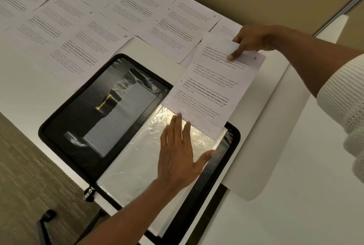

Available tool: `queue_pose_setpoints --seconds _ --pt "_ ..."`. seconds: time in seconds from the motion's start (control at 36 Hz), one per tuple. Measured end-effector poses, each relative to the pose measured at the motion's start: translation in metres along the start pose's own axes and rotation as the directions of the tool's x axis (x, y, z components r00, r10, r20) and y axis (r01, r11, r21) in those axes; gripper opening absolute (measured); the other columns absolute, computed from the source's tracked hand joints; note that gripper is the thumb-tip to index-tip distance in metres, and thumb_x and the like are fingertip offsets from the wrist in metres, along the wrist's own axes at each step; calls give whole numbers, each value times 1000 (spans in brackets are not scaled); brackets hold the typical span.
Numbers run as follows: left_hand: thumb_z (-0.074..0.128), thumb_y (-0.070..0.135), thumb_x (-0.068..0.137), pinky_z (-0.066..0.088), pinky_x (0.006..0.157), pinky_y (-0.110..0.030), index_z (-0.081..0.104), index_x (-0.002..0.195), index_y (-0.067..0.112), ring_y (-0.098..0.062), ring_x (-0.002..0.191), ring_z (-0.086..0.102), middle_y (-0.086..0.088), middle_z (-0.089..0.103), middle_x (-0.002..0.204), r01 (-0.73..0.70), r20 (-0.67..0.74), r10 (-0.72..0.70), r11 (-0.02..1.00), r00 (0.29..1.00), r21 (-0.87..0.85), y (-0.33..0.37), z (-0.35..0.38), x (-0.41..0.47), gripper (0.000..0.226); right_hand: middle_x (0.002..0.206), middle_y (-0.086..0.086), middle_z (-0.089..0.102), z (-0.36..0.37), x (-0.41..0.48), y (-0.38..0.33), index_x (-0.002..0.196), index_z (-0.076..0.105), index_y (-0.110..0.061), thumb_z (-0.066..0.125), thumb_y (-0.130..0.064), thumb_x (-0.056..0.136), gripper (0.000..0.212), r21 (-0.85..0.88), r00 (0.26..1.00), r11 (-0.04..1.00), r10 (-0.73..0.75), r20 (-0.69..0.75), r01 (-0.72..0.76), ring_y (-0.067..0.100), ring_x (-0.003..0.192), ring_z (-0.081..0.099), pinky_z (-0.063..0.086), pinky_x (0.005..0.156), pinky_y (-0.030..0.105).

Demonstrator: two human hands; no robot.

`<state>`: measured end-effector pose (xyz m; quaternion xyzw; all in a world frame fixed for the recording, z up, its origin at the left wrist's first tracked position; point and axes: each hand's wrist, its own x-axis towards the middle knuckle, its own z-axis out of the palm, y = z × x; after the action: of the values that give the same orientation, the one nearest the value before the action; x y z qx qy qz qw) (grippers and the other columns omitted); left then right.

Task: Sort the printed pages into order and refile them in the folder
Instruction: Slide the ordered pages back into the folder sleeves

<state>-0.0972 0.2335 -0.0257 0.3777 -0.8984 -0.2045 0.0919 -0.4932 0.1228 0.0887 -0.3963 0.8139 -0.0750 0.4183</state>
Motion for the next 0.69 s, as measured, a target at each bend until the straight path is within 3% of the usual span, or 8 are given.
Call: queue_pose_setpoints --seconds 0.06,0.17,0.56,0.69 --pt "42 88 90 12 130 -57 10 169 9 -30 163 -9 -15 -9 176 -82 88 76 994 993 75 -7 7 -6 115 108 -1 80 2 5 4 109 81 -14 94 -17 73 38 15 998 999 41 50 -42 21 100 74 59 91 37" --pt "35 92 89 9 130 -60 -3 167 6 -34 161 -18 -19 -19 173 -137 176 114 983 978 123 -8 12 -10 123 110 4 79 11 14 5 117 77 -9 94 -10 73 47 -69 992 996 57 109 -50 27 102 74 60 95 45" --pt "29 96 86 9 129 -60 -7 166 5 -35 161 -19 -19 -20 173 -152 224 114 975 968 162 -10 16 -10 127 114 3 77 62 24 -21 115 77 -14 96 -21 73 46 -216 968 975 4 250 52 25 108 70 58 100 43" --pt "26 95 87 10 129 -60 -7 166 4 -34 161 -20 -18 -21 173 -150 221 116 978 968 143 -9 14 -9 125 112 6 75 87 18 -28 111 75 -10 95 -21 73 44 -249 955 964 -18 296 96 27 107 69 61 90 40"
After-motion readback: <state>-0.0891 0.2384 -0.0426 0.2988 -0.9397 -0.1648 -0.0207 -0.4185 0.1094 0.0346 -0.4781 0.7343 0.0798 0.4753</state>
